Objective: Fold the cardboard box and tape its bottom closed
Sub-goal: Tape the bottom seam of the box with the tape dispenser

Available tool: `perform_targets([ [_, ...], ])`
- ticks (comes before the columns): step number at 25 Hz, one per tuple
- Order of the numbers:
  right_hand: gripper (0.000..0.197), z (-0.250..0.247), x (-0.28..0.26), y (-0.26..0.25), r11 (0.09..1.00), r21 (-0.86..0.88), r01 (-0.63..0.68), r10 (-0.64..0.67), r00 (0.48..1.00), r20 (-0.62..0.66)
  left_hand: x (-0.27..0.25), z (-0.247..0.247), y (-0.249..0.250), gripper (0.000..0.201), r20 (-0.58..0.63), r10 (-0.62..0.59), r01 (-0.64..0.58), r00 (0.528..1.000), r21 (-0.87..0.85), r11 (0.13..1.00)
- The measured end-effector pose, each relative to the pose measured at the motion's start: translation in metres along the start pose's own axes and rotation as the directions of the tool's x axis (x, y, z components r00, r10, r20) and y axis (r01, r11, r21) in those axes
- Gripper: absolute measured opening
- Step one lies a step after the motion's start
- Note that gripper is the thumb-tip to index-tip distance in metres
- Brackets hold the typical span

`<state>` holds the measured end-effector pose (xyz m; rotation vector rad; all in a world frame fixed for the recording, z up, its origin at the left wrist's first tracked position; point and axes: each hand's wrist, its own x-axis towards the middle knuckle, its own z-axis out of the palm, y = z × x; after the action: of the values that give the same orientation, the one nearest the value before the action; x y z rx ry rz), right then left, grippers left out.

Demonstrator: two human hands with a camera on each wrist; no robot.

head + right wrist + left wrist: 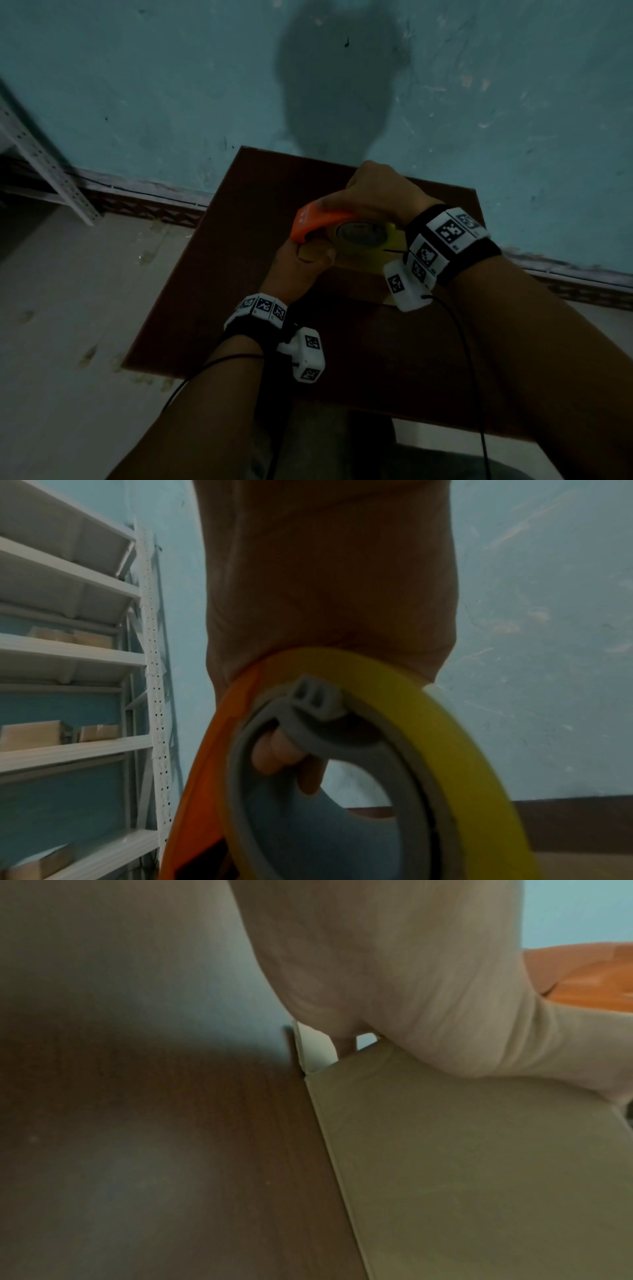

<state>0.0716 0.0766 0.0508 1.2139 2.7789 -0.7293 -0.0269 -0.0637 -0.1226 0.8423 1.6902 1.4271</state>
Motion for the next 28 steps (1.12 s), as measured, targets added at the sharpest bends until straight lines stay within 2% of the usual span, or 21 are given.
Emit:
perform_targets([
  [1, 0.06, -0.001, 0.0, 0.001, 1.0, 0.001, 0.004, -0.004, 1.0, 0.003, 0.0, 0.001, 0.0, 0.05, -0.01, 0.007, -0.006, 1.0, 0.008, 1.0],
  [6, 0.06, -0.007, -0.003, 0.007, 1.0, -0.021, 0.015, -0.014, 1.0, 0.014, 0.0, 0.0, -0.001, 0.054, -0.022, 0.028, -0.028, 0.999, 0.007, 1.0],
  [10, 0.06, -0.02, -0.015, 0.032, 1.0, -0.011, -0.023, 0.023, 1.0, 0.005, 0.002, -0.001, 0.002, 0.085, 0.04, 0.147, -0.15, 0.988, 0.091, 0.985],
  [13, 0.07, -0.035, -0.031, 0.068, 0.997, 0.029, -0.067, 0.068, 0.997, -0.039, 0.003, -0.002, 0.0, 0.097, 0.065, 0.18, -0.186, 0.981, 0.086, 0.979],
  [17, 0.057, -0.045, -0.053, 0.101, 0.995, 0.031, -0.096, 0.098, 0.994, -0.057, 0.004, -0.003, -0.002, 0.095, 0.081, 0.145, -0.153, 0.986, 0.093, 0.984],
  [22, 0.055, -0.049, -0.063, 0.123, 0.995, 0.02, -0.103, 0.103, 0.994, -0.047, 0.003, -0.004, 0.001, 0.091, 0.078, 0.125, -0.134, 0.989, 0.133, 0.982],
  [26, 0.049, -0.061, -0.075, 0.146, 0.99, 0.004, -0.141, 0.141, 0.99, -0.027, 0.001, -0.004, 0.004, 0.1, 0.071, 0.157, -0.164, 0.985, 0.118, 0.979],
  [28, 0.046, -0.068, -0.084, 0.159, 0.984, 0.023, -0.178, 0.178, 0.984, -0.023, 0.0, -0.003, 0.004, 0.098, 0.077, 0.153, -0.161, 0.985, 0.113, 0.98],
])
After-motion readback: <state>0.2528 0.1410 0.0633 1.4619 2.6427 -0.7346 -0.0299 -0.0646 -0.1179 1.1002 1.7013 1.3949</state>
